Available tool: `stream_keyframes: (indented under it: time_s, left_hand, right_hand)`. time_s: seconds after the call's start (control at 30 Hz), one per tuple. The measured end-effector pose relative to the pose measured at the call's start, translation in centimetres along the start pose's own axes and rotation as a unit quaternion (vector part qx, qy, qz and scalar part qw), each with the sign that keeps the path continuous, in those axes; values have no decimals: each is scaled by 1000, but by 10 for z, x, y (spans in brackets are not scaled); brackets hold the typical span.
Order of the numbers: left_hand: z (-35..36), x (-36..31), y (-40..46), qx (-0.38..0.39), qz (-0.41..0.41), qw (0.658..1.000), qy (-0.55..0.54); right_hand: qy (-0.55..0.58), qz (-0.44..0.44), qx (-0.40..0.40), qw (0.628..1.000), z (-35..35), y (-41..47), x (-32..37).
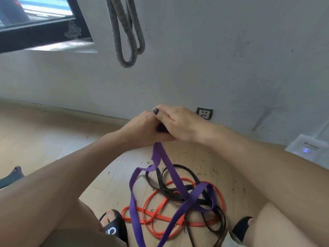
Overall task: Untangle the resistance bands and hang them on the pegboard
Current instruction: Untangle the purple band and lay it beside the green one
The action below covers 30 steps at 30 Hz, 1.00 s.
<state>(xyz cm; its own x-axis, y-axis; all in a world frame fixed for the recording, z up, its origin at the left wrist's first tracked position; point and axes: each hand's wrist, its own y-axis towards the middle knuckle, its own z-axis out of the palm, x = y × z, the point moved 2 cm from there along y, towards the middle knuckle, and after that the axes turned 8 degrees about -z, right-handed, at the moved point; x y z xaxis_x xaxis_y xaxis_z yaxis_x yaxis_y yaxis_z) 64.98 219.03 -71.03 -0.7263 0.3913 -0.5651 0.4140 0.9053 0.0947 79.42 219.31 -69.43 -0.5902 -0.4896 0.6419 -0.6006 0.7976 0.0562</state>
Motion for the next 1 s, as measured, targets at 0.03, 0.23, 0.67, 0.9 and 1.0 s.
stream_keyframes:
  time_s: [0.03, 0.23, 0.67, 0.9, 1.0]
  left_hand:
    - [-1, -1, 0, 6, -14, 1000, -13]
    - [-9, 8, 3, 75, -80, 973, -203]
    - [-12, 7, -9, 83, -112, 986, -90]
    - [-43, 7, -14, 4, -102, 991, -87]
    - [-40, 5, -17, 28, -88, 989, -117]
  right_hand:
    - [32, 32, 3, 999, 1, 1, -3]
    - [117, 85, -104, 984, -9, 21, -2]
    - [392, 131, -332, 848, -83, 12, -41]
    - [25, 158, -132, 978, -67, -2, -62]
    - [115, 149, -104, 977, -52, 1, -46]
